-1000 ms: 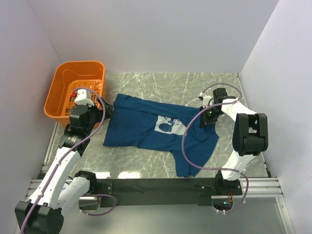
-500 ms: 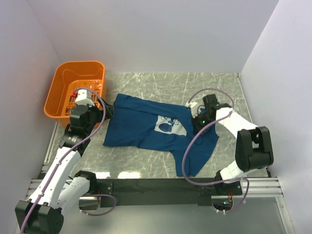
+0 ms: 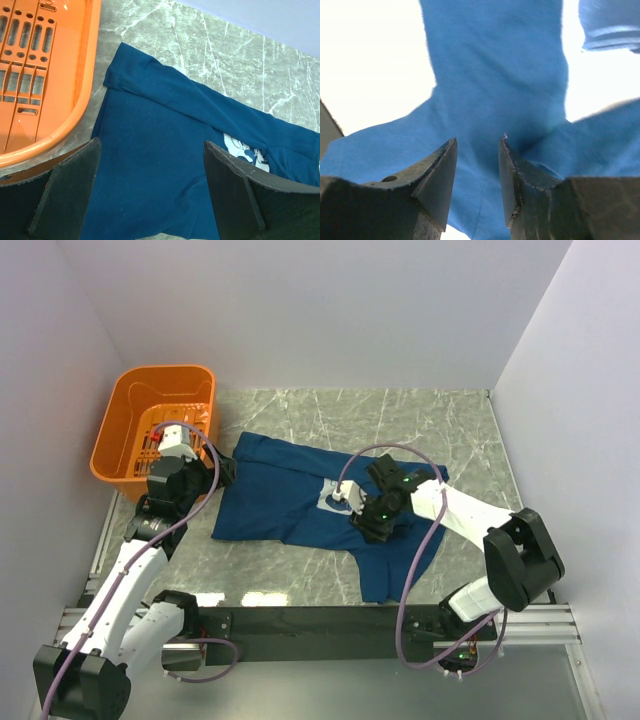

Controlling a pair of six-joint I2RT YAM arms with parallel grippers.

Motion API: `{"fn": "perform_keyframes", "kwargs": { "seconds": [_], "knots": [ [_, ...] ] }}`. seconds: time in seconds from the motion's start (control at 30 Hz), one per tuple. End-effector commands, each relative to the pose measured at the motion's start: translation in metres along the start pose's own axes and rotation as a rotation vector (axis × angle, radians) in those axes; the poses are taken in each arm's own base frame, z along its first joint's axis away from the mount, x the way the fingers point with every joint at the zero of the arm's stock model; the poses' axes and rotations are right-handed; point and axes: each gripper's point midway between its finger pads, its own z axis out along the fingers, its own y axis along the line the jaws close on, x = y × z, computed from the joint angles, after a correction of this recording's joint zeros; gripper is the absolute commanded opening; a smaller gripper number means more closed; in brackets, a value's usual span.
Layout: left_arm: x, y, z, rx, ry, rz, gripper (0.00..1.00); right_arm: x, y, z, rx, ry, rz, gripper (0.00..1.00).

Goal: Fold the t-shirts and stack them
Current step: Fold the tshirt

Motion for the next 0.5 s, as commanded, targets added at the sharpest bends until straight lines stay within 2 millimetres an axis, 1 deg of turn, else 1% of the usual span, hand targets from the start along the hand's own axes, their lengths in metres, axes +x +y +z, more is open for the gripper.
{"fn": "perform_keyframes", "kwargs": {
  "seconds": [0.0,0.07,0.1,0.13,0.17,0.2,0.23,0.27,0.33,0.37,0.4,0.47],
  "knots": [
    [-0.012,-0.004,-0.003,0.016,-0.045,-0.004,0.88,-0.013,0.007,-0.005,-0.038,-0.015,-0.064,0.47],
    [-0.01,-0.002,-0.004,0.011,-0.044,-0.007,0.88,-0.023,0.002,-0.012,-0.014,-0.052,-0.042,0.47],
    [-0.009,-0.002,-0.005,0.01,-0.043,-0.007,0.88,-0.028,-0.008,-0.021,0.005,-0.095,-0.001,0.46],
    [-0.01,-0.001,-0.006,0.008,-0.046,-0.006,0.88,-0.038,-0.018,-0.031,0.035,-0.134,0.072,0.46],
    [-0.009,-0.001,-0.006,0.006,-0.045,-0.006,0.88,-0.041,-0.029,-0.038,0.063,-0.159,0.125,0.46],
    [-0.009,0.001,-0.007,0.001,-0.046,-0.006,0.88,-0.036,-0.049,-0.046,0.087,-0.179,0.214,0.46],
    [-0.009,0.0,-0.007,0.004,-0.048,-0.006,0.88,-0.04,-0.061,-0.054,0.111,-0.204,0.289,0.46],
    [-0.008,0.0,-0.007,0.005,-0.046,-0.008,0.88,-0.037,-0.071,-0.057,0.134,-0.211,0.337,0.46],
    [-0.008,-0.001,-0.006,0.009,-0.045,-0.011,0.88,-0.025,-0.091,-0.058,0.186,-0.191,0.447,0.46],
    [-0.008,-0.001,-0.006,0.013,-0.045,-0.012,0.88,-0.021,-0.095,-0.055,0.192,-0.183,0.481,0.46],
    [-0.007,-0.001,-0.005,0.011,-0.041,-0.014,0.88,-0.014,-0.096,-0.046,0.169,-0.15,0.519,0.47],
    [-0.007,-0.002,-0.005,0.014,-0.041,-0.015,0.88,-0.009,-0.1,-0.041,0.155,-0.138,0.578,0.47]
  ]
}}
